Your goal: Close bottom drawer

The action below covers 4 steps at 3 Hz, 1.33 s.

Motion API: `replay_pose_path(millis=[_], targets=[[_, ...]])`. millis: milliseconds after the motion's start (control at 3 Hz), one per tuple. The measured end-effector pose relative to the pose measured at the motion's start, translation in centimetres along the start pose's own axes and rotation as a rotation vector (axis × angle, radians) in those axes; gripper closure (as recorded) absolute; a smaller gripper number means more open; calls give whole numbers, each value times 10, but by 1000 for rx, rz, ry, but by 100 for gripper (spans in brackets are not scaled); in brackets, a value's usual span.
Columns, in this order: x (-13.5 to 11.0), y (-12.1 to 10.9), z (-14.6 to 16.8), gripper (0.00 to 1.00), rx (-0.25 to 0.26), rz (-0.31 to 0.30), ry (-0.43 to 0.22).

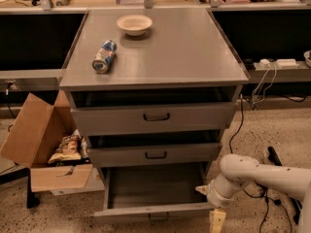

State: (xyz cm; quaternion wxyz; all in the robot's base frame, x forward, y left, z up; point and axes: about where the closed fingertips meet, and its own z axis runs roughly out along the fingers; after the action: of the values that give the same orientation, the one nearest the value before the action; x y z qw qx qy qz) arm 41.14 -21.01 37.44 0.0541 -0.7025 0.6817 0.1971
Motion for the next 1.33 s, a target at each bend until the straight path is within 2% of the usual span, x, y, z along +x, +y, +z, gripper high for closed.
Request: replay_pose_path(millis=[333,667,1000,1333], targets=[[15,-7,42,0,-34,25,-69],[23,-12,69,0,-65,73,-107],[24,-13,75,2,-71,75,-113],[27,-15,87,20,-93,65,-123]])
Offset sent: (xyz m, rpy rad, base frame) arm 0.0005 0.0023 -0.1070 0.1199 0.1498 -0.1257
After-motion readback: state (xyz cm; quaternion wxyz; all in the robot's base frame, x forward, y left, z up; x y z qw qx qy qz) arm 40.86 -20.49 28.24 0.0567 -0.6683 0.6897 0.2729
